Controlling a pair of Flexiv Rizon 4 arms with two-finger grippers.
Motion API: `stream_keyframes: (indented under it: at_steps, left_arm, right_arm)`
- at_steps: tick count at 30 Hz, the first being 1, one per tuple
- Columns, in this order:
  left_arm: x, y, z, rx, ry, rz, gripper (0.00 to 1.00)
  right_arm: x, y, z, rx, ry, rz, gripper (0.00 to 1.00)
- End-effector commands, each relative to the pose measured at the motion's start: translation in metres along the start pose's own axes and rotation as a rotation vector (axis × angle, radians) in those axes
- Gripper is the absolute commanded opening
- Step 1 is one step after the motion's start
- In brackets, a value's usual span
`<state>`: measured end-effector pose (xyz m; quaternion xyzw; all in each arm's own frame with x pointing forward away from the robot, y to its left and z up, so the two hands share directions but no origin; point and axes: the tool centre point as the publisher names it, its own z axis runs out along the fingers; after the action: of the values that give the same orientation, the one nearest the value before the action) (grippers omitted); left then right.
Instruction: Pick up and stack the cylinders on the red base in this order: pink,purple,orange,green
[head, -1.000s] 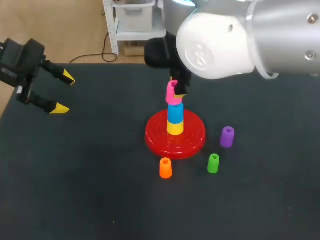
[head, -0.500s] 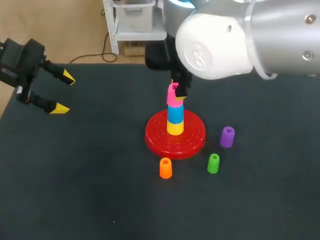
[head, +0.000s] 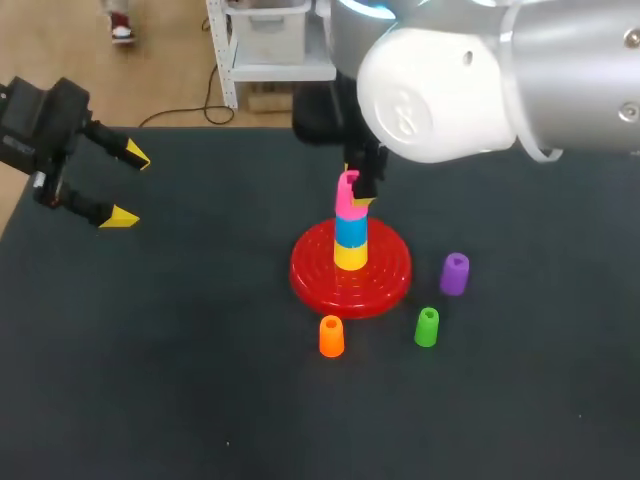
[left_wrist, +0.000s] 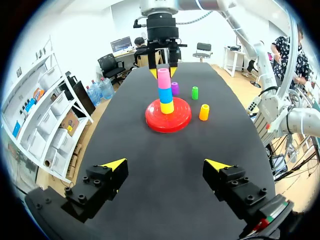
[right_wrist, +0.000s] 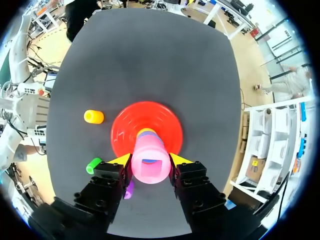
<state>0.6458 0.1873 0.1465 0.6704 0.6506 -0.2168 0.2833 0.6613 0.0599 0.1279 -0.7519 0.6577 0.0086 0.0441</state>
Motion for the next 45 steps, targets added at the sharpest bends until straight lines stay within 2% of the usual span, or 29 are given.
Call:
stream_keyframes:
  at_steps: [1,31,44,45]
  left_arm:
    - [0.001,-0.001,0.000,-0.002,0.000,0.001,1.00]
    - [0.001,-0.001,0.000,-0.002,0.000,0.001,1.00]
    - [0.001,-0.001,0.000,-0.002,0.000,0.001,1.00]
    - [0.001,-0.001,0.000,-0.002,0.000,0.001,1.00]
  right_arm:
    - [0.001,0.001,0.004,0.005,0.001,0.000,0.00]
    - [0.002,-0.003,0.019,-0.002,-0.012,0.035,0.00]
    - [-0.001,-0.004,0.017,0.002,-0.027,0.044,0.00]
    - [-0.001,-0.004,0.016,0.009,-0.027,0.046,0.40]
